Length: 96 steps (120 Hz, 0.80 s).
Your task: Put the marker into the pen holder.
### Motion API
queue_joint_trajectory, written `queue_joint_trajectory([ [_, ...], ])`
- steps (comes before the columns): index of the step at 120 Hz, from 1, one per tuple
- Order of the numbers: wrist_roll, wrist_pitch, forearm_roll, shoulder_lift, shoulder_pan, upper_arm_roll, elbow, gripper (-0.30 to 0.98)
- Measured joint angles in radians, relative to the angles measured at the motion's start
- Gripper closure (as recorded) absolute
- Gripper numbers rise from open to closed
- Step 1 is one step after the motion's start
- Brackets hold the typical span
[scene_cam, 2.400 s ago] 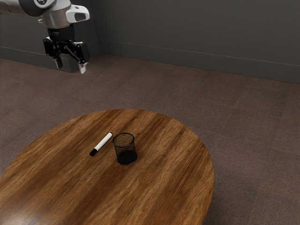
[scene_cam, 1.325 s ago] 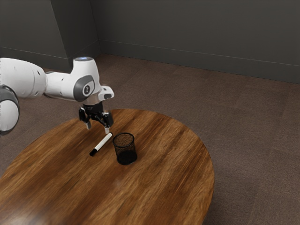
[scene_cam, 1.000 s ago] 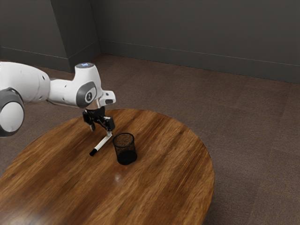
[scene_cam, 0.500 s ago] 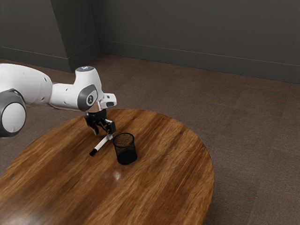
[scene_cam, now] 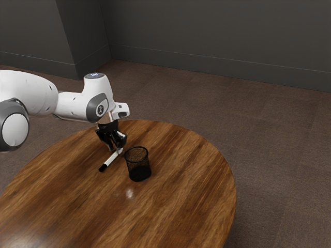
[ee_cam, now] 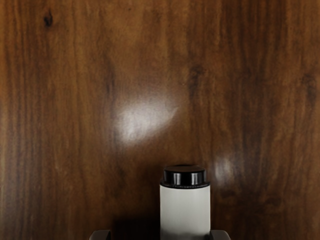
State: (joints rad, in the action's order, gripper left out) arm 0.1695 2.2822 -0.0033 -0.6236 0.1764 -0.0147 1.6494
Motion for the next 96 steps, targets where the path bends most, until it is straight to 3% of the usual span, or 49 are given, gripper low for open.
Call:
queue_joint_trajectory([
  [96, -0.056, 0.001, 0.009, 0.001, -0.014, -0.001, 0.012, 0.73],
])
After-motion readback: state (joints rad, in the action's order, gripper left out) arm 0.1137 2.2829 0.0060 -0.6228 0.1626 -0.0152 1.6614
